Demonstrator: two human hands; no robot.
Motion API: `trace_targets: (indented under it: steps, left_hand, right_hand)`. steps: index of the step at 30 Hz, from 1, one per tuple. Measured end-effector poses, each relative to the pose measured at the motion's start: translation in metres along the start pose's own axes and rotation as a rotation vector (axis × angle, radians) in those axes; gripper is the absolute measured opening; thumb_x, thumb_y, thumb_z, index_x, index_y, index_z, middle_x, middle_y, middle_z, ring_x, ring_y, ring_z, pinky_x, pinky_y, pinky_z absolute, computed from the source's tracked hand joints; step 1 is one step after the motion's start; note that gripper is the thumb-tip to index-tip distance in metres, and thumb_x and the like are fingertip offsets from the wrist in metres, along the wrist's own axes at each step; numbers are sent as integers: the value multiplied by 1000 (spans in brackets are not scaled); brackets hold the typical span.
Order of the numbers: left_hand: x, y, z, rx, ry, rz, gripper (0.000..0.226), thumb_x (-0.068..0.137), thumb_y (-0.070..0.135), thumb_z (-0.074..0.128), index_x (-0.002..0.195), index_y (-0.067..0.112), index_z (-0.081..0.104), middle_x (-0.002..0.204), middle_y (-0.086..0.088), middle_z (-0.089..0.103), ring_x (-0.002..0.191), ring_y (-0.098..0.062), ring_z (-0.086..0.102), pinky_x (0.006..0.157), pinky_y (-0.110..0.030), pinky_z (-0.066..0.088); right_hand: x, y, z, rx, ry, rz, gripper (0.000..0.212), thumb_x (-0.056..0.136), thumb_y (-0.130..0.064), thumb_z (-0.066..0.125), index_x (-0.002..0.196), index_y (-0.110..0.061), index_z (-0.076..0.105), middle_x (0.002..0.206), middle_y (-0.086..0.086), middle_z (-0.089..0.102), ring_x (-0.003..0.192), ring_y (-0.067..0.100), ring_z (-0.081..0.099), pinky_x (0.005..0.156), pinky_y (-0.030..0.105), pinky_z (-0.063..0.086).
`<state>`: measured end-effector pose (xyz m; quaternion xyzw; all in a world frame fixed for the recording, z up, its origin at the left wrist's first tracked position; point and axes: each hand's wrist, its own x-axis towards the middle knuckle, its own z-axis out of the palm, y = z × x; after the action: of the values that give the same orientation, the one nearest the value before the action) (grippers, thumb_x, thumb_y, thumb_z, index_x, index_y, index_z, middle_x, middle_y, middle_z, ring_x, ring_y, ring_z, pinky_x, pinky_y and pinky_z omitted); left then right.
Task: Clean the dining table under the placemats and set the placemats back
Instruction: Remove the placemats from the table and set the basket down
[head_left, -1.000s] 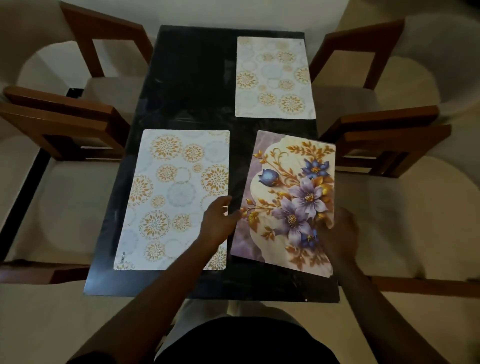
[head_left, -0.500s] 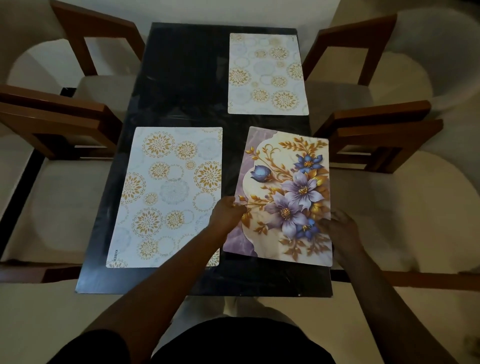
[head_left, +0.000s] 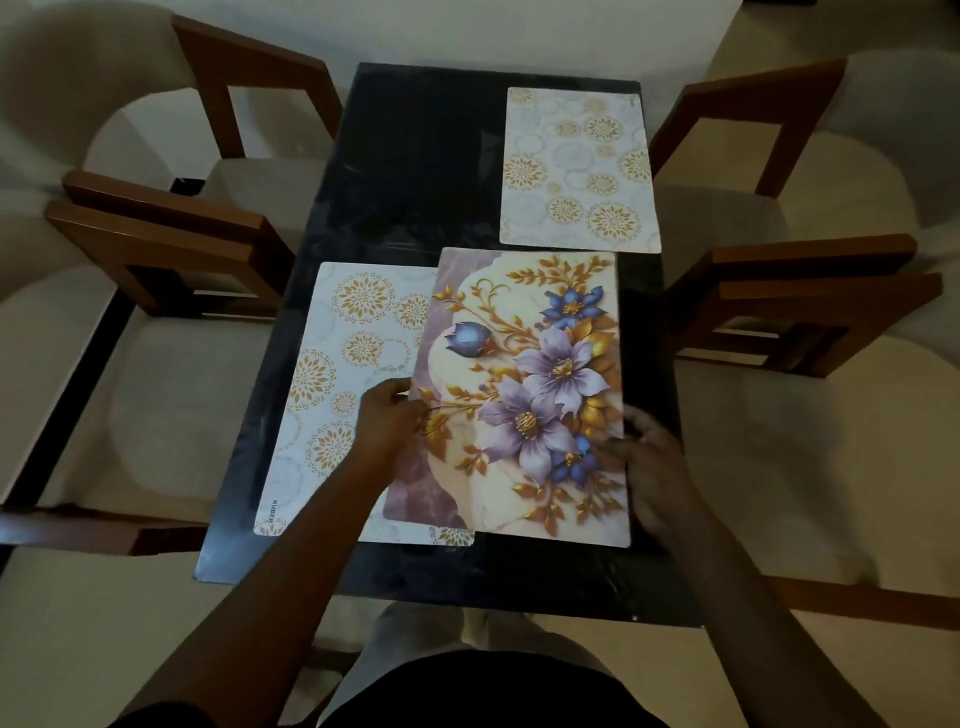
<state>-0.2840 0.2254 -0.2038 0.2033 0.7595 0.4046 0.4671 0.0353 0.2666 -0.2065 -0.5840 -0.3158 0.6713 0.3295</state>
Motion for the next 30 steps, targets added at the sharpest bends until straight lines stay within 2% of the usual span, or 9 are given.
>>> trace_targets:
  steps: [5,10,13,16,19,21,25,27,30]
  left_hand:
    - [18,-20,-65,2,111,-56,22,86,-3,67,98,11,81,91,-10,81,90,-34,79,87,-51,64]
    - [35,-35,-107,17,168,-92,17,86,-2,71,95,10,80,91,-13,81,91,-38,78,88,-57,63]
    - [49,-45,-123,61,158,-119,13,85,7,75,94,14,81,89,-11,81,89,-37,78,86,-63,62]
    - [56,-40,-131,204,164,-81,3,81,15,77,82,16,79,81,-11,79,84,-38,77,82,-60,63]
    - [63,-27,-132,372,173,-74,33,83,14,83,115,8,75,104,-11,76,97,-33,73,87,-45,61]
    - [72,-17,-131,414,175,-23,50,83,15,83,130,9,68,114,-11,72,105,-32,71,93,-44,59]
    - [94,18,-103,422,115,148,44,88,26,80,130,14,69,114,-4,71,102,-26,72,89,-45,61]
    - [110,43,-75,399,53,192,50,84,34,79,130,15,70,121,-6,72,102,-24,72,91,-47,61]
    - [139,81,-25,411,-47,222,45,93,28,76,135,14,67,134,-7,69,115,-23,68,104,-45,56]
  right_hand:
    - [12,22,76,-157,-68,-4,38,84,7,73,115,-15,71,107,12,79,103,38,74,90,53,59]
    - [26,36,122,-317,-104,-19,35,88,6,72,109,-21,72,106,2,78,100,23,75,85,38,60]
    - [35,45,131,-440,-90,-22,31,87,-2,74,108,-25,76,104,-2,79,101,19,75,92,45,61]
    - [43,53,133,-539,-63,-16,28,83,-9,80,103,-28,79,97,-3,80,92,18,76,88,52,62]
    - [47,53,135,-652,-20,7,34,80,-10,84,101,-35,75,92,-5,78,89,15,75,85,50,63]
    - [50,51,136,-691,-23,16,42,81,-5,83,100,-40,71,92,-6,77,89,13,74,85,49,63]
    - [55,43,135,-799,-58,-28,34,87,-10,78,118,-25,72,96,-7,77,90,5,73,87,36,63]
    - [61,34,130,-836,-22,-60,24,89,-23,78,113,-25,75,99,-9,77,89,1,72,87,30,62]
    - [82,5,113,-745,86,-77,13,90,-30,79,103,-30,75,94,-9,77,86,6,74,90,38,62]
